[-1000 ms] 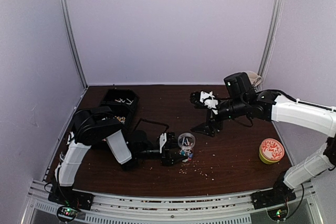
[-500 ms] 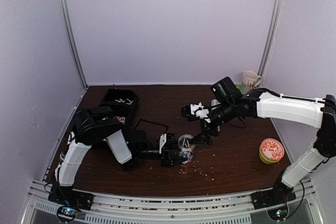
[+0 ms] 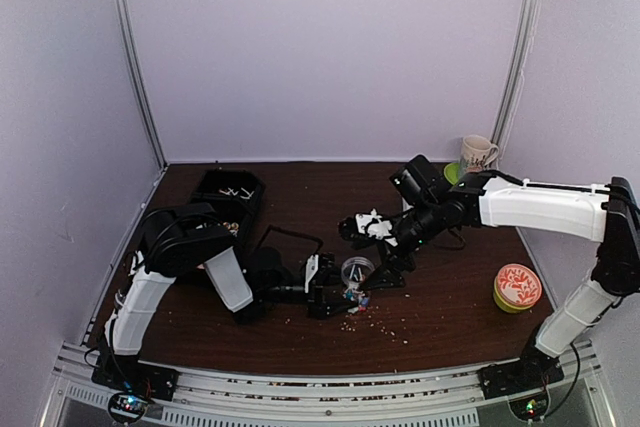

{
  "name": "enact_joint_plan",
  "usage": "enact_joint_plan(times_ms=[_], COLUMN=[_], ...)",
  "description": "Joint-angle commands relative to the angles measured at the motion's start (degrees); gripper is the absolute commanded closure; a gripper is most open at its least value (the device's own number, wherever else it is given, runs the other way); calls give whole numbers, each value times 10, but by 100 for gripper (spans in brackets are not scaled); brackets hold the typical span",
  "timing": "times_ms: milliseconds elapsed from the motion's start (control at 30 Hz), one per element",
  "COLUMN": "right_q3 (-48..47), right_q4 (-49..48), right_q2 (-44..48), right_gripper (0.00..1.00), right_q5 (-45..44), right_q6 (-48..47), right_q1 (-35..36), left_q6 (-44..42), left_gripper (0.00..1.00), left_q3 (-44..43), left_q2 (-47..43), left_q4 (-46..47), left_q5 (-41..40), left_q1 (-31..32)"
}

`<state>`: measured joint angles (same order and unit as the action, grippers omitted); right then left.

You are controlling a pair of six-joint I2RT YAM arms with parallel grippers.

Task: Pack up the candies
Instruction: Screw the bottle lid onto the packing bottle.

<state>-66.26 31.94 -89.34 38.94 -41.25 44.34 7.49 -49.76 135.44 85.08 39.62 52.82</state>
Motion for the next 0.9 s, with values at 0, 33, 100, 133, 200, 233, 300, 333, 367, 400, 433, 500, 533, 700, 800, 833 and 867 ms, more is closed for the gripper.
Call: enact_joint_plan(times_ms=[0, 33, 100, 133, 200, 233, 300, 333, 367, 400, 433, 500, 533, 700, 800, 833, 867], right_q3=[3, 3, 3, 2, 1, 1, 1, 3, 7, 9, 11, 14, 13, 13, 9, 8, 7], right_q4=[-25, -25, -23, -21, -18, -18, -18, -21, -25, -31, -36, -43, -43, -43, -40, -39, -38], right_q2=[-2, -2, -4, -7, -11, -13, -16, -16, -16, -15, -15, -17, -20, -25, -26, -27, -28], right_gripper=[5, 5, 7, 7, 7, 7, 7, 7, 7, 7, 7, 7, 7, 11, 16, 17, 19], right_q5=[-8, -8, -8, -10, -12, -12, -15, -17, -22, -28, -35, -46, -47, -53, -56, -55, -55], right_q6=[19, 19, 21, 21, 23, 24, 26, 28, 32, 36, 41, 48, 50, 59, 64, 65, 67], right_q1=[4, 4, 5, 5, 5, 6, 7, 8, 9, 9, 9, 10, 10, 11, 12, 11, 11], left_q6=[-3, -3, -3, -3, -4, -3, -3, -4, -4, -3, -3, -4, -3, -4, -3, -4, -4], left_gripper=[55, 55, 55, 55, 55, 55, 55, 55, 55, 55, 55, 55, 55, 55, 55, 55, 55], left_q3=[-2, -2, -2, -3, -2, -3, -2, -2, -2, -2, -2, -1, -1, -1, -1, 0, 0], left_q2=[19, 19, 19, 19, 20, 19, 19, 19, 20, 19, 19, 19, 19, 19, 19, 19, 19], left_q4=[-28, -28, -28, -28, -28, -28, -28, -28, -29, -29, -29, -29, -29, -29, -29, -29, -29], left_q5=[10, 9, 9, 8, 8, 7, 6, 6, 5, 5, 4, 4, 4, 3, 2, 2, 1], left_q1=[-3, -3, -3, -3, -3, -3, -3, -3, -3, -2, -3, -3, -3, -3, -2, -3, -2])
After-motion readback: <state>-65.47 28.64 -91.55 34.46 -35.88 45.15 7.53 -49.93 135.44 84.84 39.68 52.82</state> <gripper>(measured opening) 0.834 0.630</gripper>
